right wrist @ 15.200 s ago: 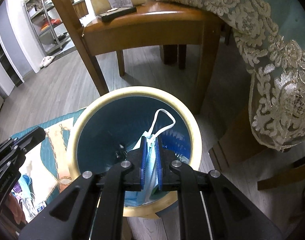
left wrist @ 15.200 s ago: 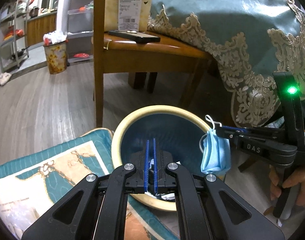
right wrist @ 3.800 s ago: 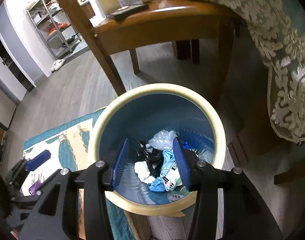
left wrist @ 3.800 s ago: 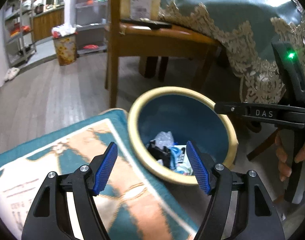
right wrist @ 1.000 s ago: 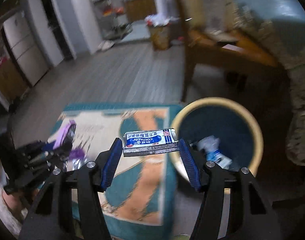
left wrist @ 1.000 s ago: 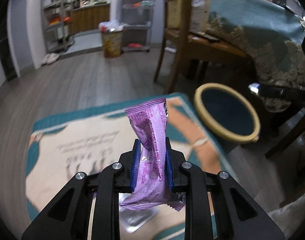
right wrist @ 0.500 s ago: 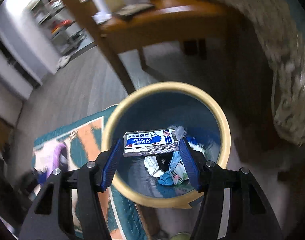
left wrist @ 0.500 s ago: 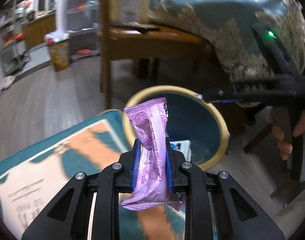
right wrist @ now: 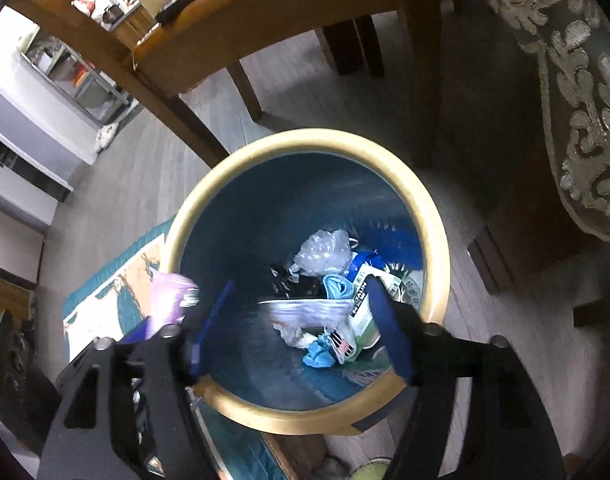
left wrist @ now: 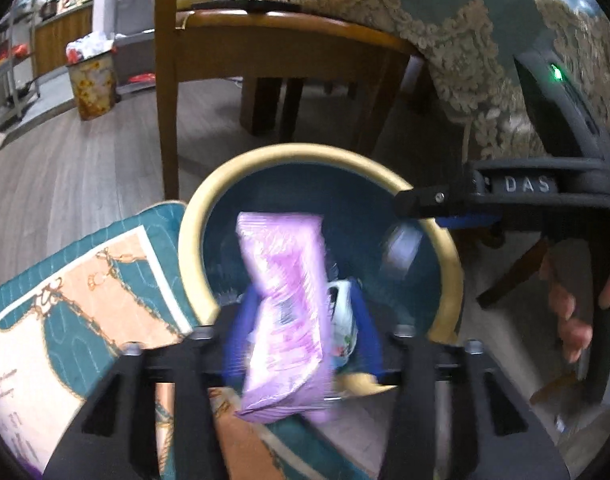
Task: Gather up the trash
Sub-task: 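Drop the pink wrapper and COLTALIN box into the bin with both grippers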
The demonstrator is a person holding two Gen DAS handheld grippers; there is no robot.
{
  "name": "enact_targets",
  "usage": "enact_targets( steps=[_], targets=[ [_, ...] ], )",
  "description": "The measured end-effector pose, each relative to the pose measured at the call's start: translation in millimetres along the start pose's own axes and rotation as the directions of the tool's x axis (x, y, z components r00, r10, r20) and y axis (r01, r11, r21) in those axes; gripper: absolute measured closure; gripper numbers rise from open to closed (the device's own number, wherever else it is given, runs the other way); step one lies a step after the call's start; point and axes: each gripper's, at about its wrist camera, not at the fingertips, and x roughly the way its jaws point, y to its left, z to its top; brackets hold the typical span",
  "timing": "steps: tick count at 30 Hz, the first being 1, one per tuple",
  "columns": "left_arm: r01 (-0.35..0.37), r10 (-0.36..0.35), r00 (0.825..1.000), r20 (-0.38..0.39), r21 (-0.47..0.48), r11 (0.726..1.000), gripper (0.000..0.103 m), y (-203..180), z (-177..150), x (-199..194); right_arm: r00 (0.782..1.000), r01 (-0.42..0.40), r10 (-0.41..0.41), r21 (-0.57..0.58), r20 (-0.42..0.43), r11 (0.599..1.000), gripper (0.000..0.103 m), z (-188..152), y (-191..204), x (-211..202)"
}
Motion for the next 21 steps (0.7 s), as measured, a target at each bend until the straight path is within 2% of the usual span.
enact_targets(
  steps=[1, 13, 21],
  targets=[
    [0.011, -0.011, 1.0, 0.005, -0.007, 1.0, 0.044, 0.6, 0.8, -1.1, 1.0, -0.002, 0.002, 0.004, 0.005, 1.0, 0.032, 0.7, 0.0, -1.0],
    [-0.016, 0.017, 1.0, 0.014, -0.006, 1.0, 0.042, 9.6, -1.5, -16.0, 1.0, 0.016, -0.015, -0.035, 0.02, 0.999, 0.032, 1.0, 9.9, -6.2],
    [-0.071, 0.071, 0.997, 0.028, -0.009, 0.997, 0.042, 29.1, -7.8, -44.6, 0.999, 0.029, -0.027, -0.053, 0.043, 0.998, 0.031, -0.4, 22.0, -14.3]
  ],
)
